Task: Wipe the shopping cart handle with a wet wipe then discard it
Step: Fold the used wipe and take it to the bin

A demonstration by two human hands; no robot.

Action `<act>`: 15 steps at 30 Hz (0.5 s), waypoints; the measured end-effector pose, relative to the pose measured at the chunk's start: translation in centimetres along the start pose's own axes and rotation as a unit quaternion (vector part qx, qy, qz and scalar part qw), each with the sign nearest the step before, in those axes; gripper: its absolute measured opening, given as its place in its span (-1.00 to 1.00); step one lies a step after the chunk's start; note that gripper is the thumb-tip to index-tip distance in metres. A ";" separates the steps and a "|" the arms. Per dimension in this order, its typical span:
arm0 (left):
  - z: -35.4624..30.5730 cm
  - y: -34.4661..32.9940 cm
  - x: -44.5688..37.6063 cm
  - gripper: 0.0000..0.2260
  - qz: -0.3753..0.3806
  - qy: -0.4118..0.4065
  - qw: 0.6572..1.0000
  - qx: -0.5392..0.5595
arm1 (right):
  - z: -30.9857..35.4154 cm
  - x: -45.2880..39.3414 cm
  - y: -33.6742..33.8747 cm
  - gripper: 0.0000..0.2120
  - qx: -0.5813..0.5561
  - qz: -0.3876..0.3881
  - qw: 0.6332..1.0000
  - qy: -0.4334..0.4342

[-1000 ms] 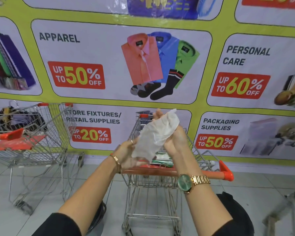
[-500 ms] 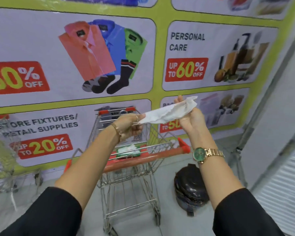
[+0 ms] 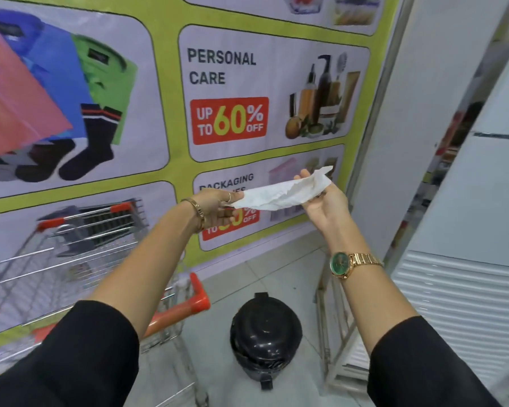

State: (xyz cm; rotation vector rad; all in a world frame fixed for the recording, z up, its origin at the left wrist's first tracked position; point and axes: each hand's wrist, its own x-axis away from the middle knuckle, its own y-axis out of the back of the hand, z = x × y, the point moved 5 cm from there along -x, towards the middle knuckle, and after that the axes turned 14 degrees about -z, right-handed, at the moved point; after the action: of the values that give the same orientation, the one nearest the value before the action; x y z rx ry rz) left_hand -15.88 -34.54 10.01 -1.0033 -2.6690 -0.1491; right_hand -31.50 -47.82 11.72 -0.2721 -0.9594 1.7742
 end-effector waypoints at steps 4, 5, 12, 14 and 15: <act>0.3 -5.0 -4.1 -0.89 0.007 0.025 0.999 -0.026 | 2.4 -5.0 2.5 -0.90 0.032 -0.003 0.999 0.010; 0.5 -5.9 -4.9 -0.89 0.009 0.029 0.999 -0.028 | 2.7 -6.1 3.1 -0.86 0.035 -0.010 0.999 0.007; 3.1 -10.1 -10.0 -0.89 0.014 0.070 0.995 -0.068 | 3.0 -12.1 6.0 -0.74 0.053 -0.039 0.998 -0.004; 3.8 -10.9 -11.7 -0.89 0.010 0.079 0.994 -0.074 | 2.5 -13.7 6.8 -0.83 0.061 -0.052 0.997 -0.015; 4.1 -11.2 -12.3 -0.88 0.006 0.084 0.993 -0.077 | 2.1 -14.4 7.3 -0.87 0.065 -0.056 0.996 -0.020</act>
State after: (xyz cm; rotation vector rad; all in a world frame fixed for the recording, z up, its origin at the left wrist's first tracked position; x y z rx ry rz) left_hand -15.33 -49.87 2.41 -1.0043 -2.5283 -0.4228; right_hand -31.69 -62.27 4.30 -0.0980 -0.8675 1.7361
